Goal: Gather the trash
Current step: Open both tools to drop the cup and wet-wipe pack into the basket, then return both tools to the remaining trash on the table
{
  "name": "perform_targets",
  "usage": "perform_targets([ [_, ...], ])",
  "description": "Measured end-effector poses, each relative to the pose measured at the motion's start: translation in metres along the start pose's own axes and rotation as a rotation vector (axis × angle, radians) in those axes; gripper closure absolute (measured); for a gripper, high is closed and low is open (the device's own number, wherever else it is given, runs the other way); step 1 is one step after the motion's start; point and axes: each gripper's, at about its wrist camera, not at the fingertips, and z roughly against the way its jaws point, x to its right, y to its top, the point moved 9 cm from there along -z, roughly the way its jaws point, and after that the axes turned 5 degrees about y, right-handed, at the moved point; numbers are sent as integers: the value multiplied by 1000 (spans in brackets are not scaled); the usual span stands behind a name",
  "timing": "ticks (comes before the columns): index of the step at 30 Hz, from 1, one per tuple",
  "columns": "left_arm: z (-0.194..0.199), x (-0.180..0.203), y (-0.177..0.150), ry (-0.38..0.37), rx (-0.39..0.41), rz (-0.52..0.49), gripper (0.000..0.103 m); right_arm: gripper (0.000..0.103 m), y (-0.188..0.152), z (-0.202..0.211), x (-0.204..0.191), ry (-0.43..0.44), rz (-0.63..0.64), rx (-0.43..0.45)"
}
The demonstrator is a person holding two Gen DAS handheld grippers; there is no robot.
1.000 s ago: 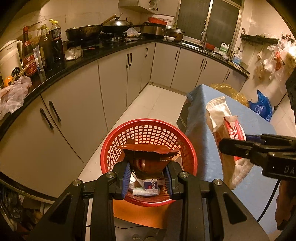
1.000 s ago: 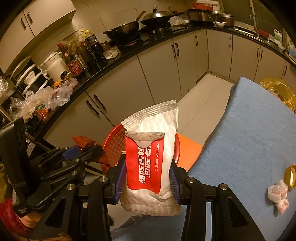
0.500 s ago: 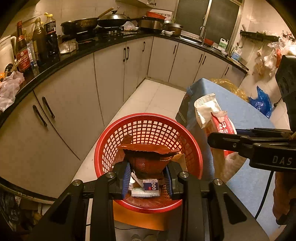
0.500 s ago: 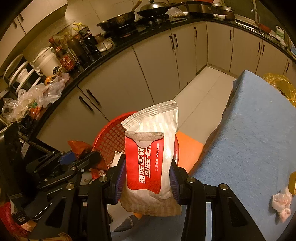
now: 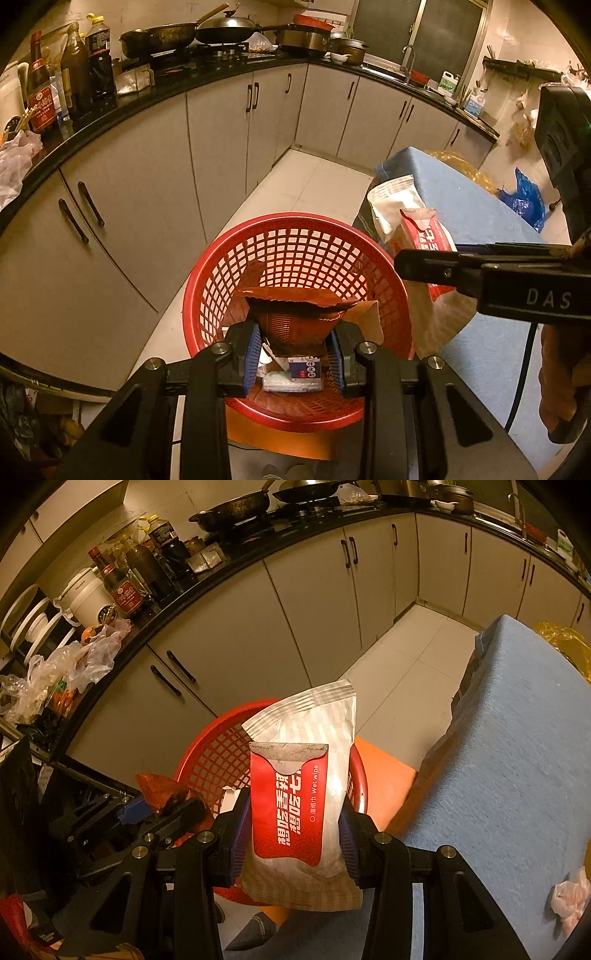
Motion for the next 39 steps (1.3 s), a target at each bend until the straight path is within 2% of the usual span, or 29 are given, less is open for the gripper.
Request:
perform_targets([
  [11, -6, 1, 0, -7, -3, 1, 72, 52, 5, -6, 0, 8, -8, -12],
  [13, -6, 1, 0, -14, -8, 9, 67, 45, 6, -5, 0, 4, -6, -6],
  [15, -3, -1, 0, -14, -1, 23, 57, 43, 8, -2, 0, 4, -7, 5],
  [17, -1, -4, 1, -8, 9, 30, 54, 43, 9, 2, -1, 2, -11, 16],
  [20, 5, -7, 3, 1, 21, 46, 51, 42, 10, 12, -1, -10, -13, 36],
  [24, 17, -7, 5, 11, 48, 54, 43, 36, 8, 31, 0, -56, -2, 70],
  [31, 41, 16, 5, -3, 78, 29, 43, 32, -8, 72, 1, -146, 41, 126],
  [39, 64, 52, -12, -28, 80, -14, 43, 31, -40, 113, 11, -164, 21, 160],
])
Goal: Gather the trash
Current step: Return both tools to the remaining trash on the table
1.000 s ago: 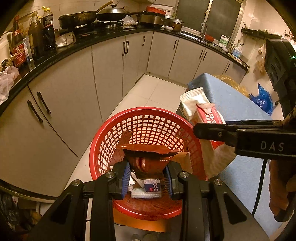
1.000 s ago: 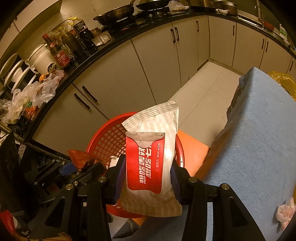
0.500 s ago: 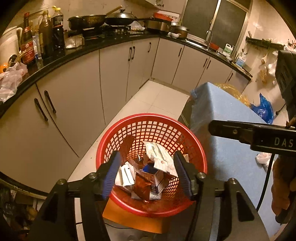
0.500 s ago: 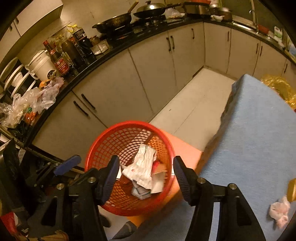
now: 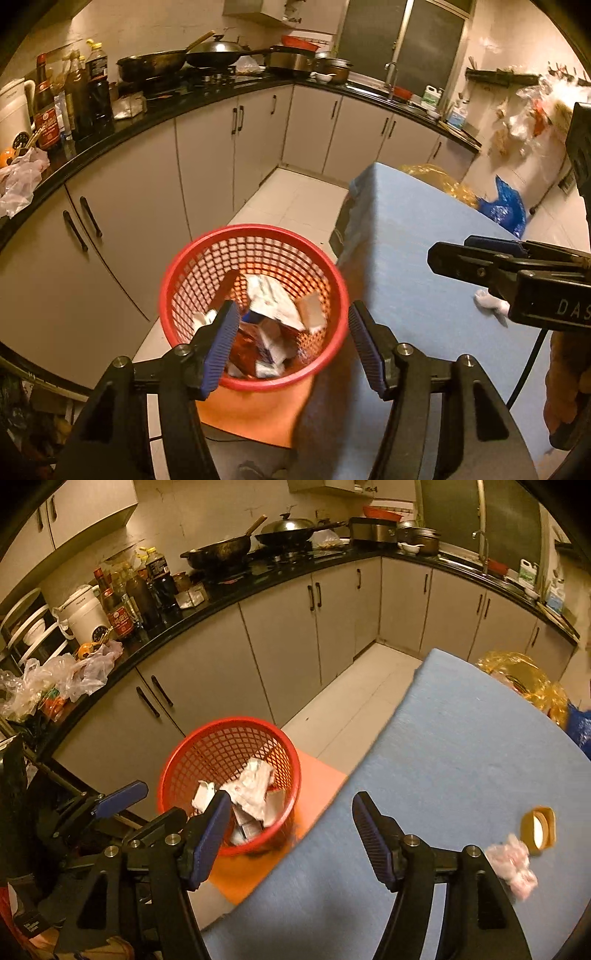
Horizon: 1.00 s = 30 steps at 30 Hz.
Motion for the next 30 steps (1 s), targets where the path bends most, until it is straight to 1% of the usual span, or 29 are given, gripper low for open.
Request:
perform_targets([
  [7, 20, 36, -17, -29, -5, -40, 43, 30, -32, 40, 20, -17, -40, 19],
  [10, 25, 56, -23, -47, -11, -69, 43, 30, -50, 58, 34, -23, -71, 26],
  [13, 30, 80, -28, -69, -17, -108, 43, 30, -74, 75, 55, -32, -126, 29],
  [16, 33, 105, -31, -95, -22, -155, 43, 30, -101, 89, 83, -37, -208, 20],
  [18, 35, 125, -34, -117, -28, -190, 43, 30, -118, 99, 103, -54, -255, 20],
  [22, 33, 172, -38, -178, -59, -266, 43, 30, -145, 127, 142, -94, -341, 44],
  [25, 29, 207, -45, -219, -88, -312, 43, 30, -161, 144, 162, -115, -383, 60],
  [27, 25, 227, -49, -244, -118, -323, 43, 30, -172, 159, 178, -133, -411, 74],
  [30, 12, 256, -50, -286, -171, -303, 43, 30, -187, 175, 198, -151, -444, 80],
])
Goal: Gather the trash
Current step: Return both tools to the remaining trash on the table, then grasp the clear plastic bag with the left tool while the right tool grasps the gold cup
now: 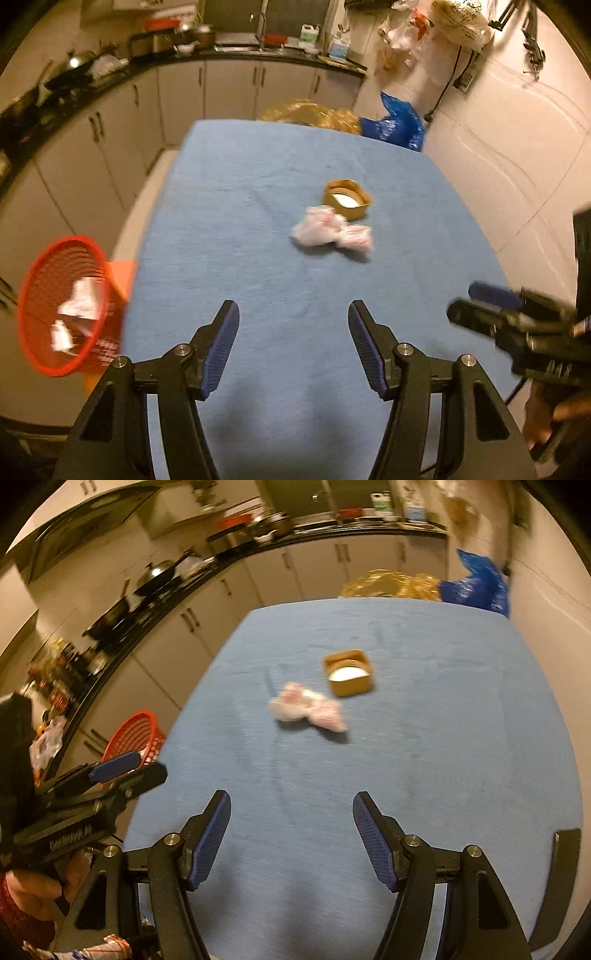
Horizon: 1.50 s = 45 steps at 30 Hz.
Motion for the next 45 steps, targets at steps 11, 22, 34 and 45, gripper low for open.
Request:
perform_targets([
  [11, -98, 14, 46, -79, -122, 392, 43, 30, -13, 34, 67, -65, -51, -9],
  [22, -178, 35, 61, -15, -163, 440, 64, 31, 0, 44, 111, -74, -94, -18],
  [34, -140, 26, 32, 7, -120, 234, 78, 58, 89, -27, 100, 15, -73, -42],
  [45, -78, -23, -20, 115, -77, 153, 78, 64, 141, -152, 83, -11, -36, -171],
])
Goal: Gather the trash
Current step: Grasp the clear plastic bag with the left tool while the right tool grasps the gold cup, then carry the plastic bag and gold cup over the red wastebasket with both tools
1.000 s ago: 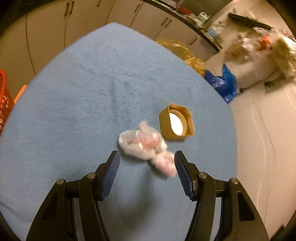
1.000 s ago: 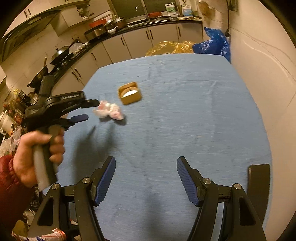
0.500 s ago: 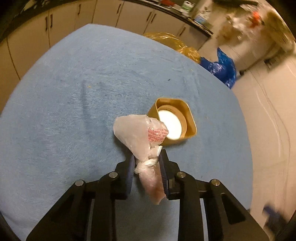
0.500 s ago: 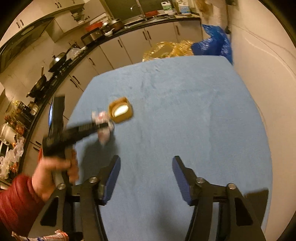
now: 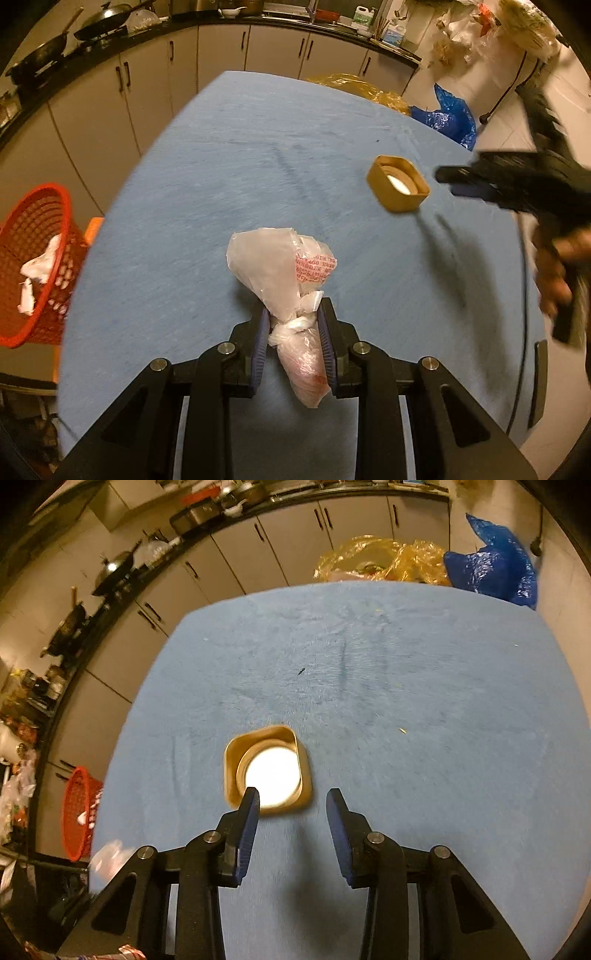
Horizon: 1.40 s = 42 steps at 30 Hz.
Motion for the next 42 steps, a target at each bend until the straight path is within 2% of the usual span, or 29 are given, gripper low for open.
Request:
perform_targets([
  [5, 7, -9, -3, 18, 14, -14, 78, 77, 8, -32, 3, -66, 18, -62],
  [7, 7, -13, -4, 17, 15, -10, 78, 92, 4, -36, 7, -86, 14, -74],
  [8, 7, -16, -5, 20, 15, -8, 78, 93, 2, -35, 8, -93, 18, -68],
  [12, 11, -20, -2, 18, 37, -11, 78, 95, -10, -16, -1, -142, 93, -29],
  [17, 23, -16, 3, 26, 87, -41, 78, 95, -35, 21, -23, -157, 158, 45],
  [23, 39, -21, 0, 33, 115, -37, 78, 95, -78, 51, -56, -125, 208, 84],
  [31, 61, -32, -17, 58, 131, -29, 78, 95, -135, 70, -107, -51, 264, 88],
  [42, 92, -50, -25, 87, 172, 6, 78, 95, -150, 85, -144, -37, 345, 109],
])
